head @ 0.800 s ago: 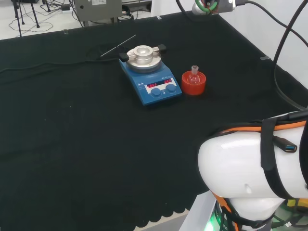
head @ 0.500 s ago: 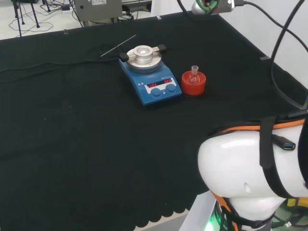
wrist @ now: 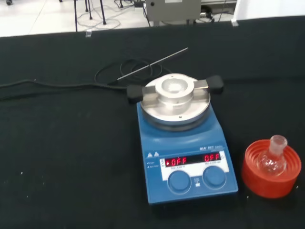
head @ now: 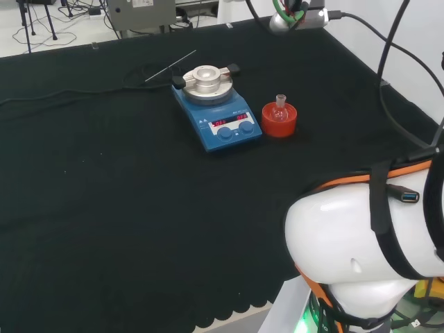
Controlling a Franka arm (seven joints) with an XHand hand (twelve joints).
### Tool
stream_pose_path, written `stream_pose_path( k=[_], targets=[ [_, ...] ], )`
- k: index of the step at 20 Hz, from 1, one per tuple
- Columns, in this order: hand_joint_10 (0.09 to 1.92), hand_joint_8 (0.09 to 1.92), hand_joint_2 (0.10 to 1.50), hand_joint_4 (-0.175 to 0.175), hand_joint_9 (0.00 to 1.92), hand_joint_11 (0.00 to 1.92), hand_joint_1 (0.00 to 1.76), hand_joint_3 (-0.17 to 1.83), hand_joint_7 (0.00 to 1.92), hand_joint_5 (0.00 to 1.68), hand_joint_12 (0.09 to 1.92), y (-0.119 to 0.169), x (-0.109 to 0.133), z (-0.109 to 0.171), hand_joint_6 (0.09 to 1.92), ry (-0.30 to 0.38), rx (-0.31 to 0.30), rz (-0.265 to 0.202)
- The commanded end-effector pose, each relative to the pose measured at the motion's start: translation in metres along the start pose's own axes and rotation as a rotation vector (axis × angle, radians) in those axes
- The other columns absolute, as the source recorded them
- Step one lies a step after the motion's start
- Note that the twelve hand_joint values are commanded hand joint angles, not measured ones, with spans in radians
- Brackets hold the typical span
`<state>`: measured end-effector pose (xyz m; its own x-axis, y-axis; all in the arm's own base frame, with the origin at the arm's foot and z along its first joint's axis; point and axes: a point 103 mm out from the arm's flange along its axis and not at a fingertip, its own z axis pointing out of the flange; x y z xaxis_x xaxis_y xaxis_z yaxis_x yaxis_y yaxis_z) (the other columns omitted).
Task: Pick up the round-bottom flask.
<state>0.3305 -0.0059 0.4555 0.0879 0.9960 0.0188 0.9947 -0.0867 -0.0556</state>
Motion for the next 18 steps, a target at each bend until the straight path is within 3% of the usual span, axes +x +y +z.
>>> stream_pose_path(
  k=[1, 6, 18],
  targets=[
    [0.7, 0.48, 1.28, -0.034, 0.09, 0.0, 0.19, 0.26, 0.02, 0.31, 1.01, 0.002, -0.024, 0.0, 0.11, -0.016, -0.029, 0.071],
    [0.7, 0.48, 1.27, -0.034, 0.09, 0.0, 0.21, 0.24, 0.02, 0.31, 1.0, 0.024, -0.046, 0.02, 0.1, -0.004, -0.012, 0.117],
    [0.71, 0.49, 1.24, -0.042, 0.11, 0.0, 0.29, 0.22, 0.03, 0.31, 1.03, 0.112, -0.104, 0.082, 0.09, 0.068, -0.031, 0.195]
  ],
)
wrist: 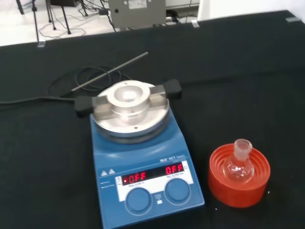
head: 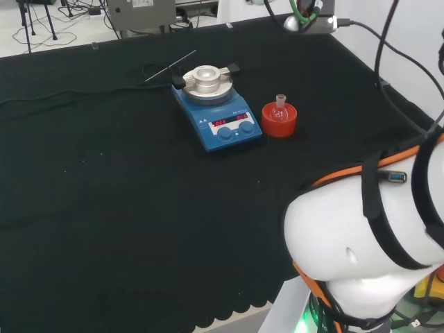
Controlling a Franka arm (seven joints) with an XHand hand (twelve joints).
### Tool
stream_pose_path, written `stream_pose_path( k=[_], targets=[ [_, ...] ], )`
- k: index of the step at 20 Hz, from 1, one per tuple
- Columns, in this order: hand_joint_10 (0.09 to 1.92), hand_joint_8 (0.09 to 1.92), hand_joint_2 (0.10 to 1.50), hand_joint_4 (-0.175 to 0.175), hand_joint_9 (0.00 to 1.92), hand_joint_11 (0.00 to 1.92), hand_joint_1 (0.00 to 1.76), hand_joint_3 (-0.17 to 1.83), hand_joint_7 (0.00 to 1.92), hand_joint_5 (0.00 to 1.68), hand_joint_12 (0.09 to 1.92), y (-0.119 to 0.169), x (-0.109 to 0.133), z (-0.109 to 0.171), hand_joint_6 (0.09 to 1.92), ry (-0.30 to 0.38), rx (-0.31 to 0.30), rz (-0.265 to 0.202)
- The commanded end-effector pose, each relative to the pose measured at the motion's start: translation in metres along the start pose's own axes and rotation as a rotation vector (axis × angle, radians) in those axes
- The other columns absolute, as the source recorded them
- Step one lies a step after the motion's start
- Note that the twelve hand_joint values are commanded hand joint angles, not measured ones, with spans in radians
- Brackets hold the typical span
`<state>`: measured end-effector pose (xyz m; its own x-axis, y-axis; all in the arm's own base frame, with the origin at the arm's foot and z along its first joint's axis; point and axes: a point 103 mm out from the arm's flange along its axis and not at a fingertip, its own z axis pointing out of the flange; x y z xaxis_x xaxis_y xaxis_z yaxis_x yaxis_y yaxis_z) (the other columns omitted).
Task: Pick up the round-bottom flask.
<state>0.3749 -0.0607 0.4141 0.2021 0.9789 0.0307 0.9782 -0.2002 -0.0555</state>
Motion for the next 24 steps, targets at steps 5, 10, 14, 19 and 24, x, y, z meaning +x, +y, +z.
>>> stream_pose_path(
  k=[5, 10, 14, 19, 24],
  targets=[
    [0.72, 0.5, 1.22, -0.045, 0.14, 0.0, 0.36, 0.21, 0.04, 0.32, 1.06, 0.087, -0.063, 0.074, 0.09, 0.093, 0.018, 0.124],
    [0.73, 0.51, 1.19, -0.048, 0.14, 0.0, 0.41, 0.2, 0.05, 0.33, 1.07, 0.093, -0.073, 0.106, 0.09, 0.159, 0.051, 0.16],
    [0.73, 0.52, 1.13, -0.049, 0.16, 0.0, 0.54, 0.18, 0.05, 0.33, 1.09, 0.094, -0.08, 0.126, 0.09, 0.229, 0.052, 0.19],
    [0.74, 0.54, 0.98, -0.051, 0.19, 0.0, 0.68, 0.23, 0.05, 0.35, 1.12, 0.098, -0.081, 0.154, 0.09, 0.244, 0.044, 0.19],
    [0.75, 0.57, 0.72, -0.053, 0.21, 0.0, 0.8, 0.54, 0.05, 0.37, 1.16, 0.102, -0.082, 0.177, 0.09, 0.245, 0.054, 0.216]
  ],
)
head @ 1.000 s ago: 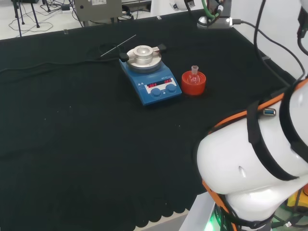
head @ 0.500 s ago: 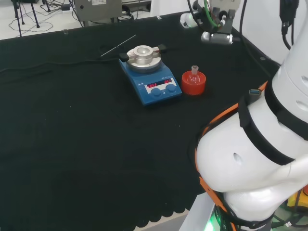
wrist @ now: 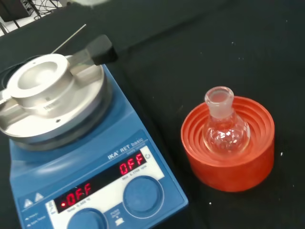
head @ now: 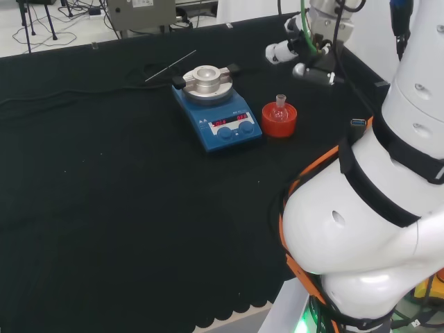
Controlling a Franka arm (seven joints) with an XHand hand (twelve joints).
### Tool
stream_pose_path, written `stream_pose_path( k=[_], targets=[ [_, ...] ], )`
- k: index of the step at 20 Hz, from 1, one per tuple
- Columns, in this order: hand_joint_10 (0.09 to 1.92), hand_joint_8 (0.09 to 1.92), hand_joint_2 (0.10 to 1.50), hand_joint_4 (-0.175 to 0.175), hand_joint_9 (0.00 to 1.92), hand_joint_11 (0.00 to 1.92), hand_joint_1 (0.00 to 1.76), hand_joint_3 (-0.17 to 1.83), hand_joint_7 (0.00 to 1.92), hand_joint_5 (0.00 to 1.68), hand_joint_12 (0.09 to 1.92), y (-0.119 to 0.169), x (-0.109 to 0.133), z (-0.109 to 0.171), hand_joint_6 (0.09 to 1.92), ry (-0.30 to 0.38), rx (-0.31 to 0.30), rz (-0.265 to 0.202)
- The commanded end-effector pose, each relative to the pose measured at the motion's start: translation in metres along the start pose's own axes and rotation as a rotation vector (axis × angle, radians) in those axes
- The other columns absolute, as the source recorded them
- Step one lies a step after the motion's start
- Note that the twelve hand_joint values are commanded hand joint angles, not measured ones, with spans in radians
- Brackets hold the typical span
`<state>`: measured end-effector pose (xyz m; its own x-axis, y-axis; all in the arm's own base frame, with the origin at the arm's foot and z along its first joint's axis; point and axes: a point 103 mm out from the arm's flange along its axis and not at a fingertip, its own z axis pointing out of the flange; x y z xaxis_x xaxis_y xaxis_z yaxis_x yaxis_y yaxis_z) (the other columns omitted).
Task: Pick up the round-bottom flask.
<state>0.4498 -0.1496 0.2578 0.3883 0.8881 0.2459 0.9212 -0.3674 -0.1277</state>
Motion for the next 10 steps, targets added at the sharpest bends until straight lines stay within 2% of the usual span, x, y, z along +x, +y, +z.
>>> stream_pose_path(
  k=[1, 4, 10],
  targets=[
    [0.76, 0.58, 0.69, -0.054, 0.22, 0.0, 0.81, 0.58, 0.05, 0.37, 1.17, 0.007, -0.012, 0.029, 0.09, 0.004, -0.001, 0.034],
    [0.77, 0.59, 0.62, -0.057, 0.23, 0.0, 0.85, 0.64, 0.05, 0.4, 1.21, 0.011, -0.016, 0.04, 0.09, 0.016, -0.01, 0.046],
    [0.77, 0.61, 0.57, -0.061, 0.24, 0.0, 0.89, 0.68, 0.06, 0.5, 1.24, 0.012, -0.025, 0.064, 0.09, 0.041, 0.003, 0.054]
  ],
)
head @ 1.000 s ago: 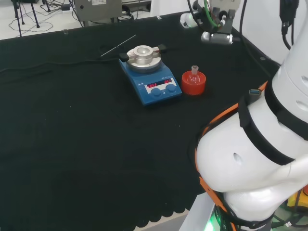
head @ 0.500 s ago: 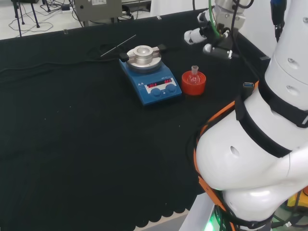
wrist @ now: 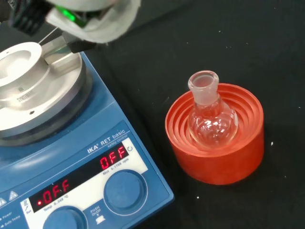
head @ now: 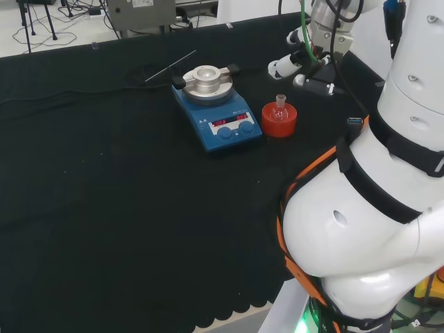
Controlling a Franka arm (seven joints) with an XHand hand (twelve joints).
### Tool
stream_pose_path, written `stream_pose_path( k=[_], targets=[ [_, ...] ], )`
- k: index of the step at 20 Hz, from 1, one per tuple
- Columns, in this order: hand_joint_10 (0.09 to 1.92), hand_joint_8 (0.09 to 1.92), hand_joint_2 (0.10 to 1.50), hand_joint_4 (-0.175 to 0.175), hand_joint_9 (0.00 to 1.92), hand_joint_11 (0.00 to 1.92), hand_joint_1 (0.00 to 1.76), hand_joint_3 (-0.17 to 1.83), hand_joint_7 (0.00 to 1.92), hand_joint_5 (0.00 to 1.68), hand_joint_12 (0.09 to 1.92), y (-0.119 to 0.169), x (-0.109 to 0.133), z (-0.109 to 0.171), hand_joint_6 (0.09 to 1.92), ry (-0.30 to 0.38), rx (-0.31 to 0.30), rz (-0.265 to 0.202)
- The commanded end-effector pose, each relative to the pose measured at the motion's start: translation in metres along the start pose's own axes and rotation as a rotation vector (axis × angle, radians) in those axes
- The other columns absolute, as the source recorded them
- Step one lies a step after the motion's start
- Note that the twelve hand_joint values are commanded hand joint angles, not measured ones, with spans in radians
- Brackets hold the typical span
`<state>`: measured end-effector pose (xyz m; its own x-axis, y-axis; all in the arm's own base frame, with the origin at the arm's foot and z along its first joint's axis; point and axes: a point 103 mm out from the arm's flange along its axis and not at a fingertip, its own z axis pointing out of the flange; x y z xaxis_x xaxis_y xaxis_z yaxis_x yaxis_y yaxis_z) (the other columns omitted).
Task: Pick up the round-bottom flask.
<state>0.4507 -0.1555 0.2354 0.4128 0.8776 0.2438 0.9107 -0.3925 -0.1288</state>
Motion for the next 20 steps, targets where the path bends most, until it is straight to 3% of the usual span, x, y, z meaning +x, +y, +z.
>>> stream_pose_path(
  k=[1, 10, 20],
  targets=[
    [0.77, 0.61, 0.57, -0.062, 0.25, 0.0, 0.9, 0.68, 0.06, 0.51, 1.24, 0.007, -0.016, 0.048, 0.09, 0.043, 0.012, 0.027],
    [0.77, 0.61, 0.56, -0.061, 0.25, 0.0, 0.91, 0.69, 0.07, 0.56, 1.25, 0.01, -0.019, 0.067, 0.09, 0.069, -0.005, 0.006],
    [0.76, 0.61, 0.54, -0.056, 0.26, 0.0, 0.92, 0.7, 0.07, 0.52, 1.26, 0.017, -0.031, 0.095, 0.09, 0.138, -0.014, 0.015]
  ],
)
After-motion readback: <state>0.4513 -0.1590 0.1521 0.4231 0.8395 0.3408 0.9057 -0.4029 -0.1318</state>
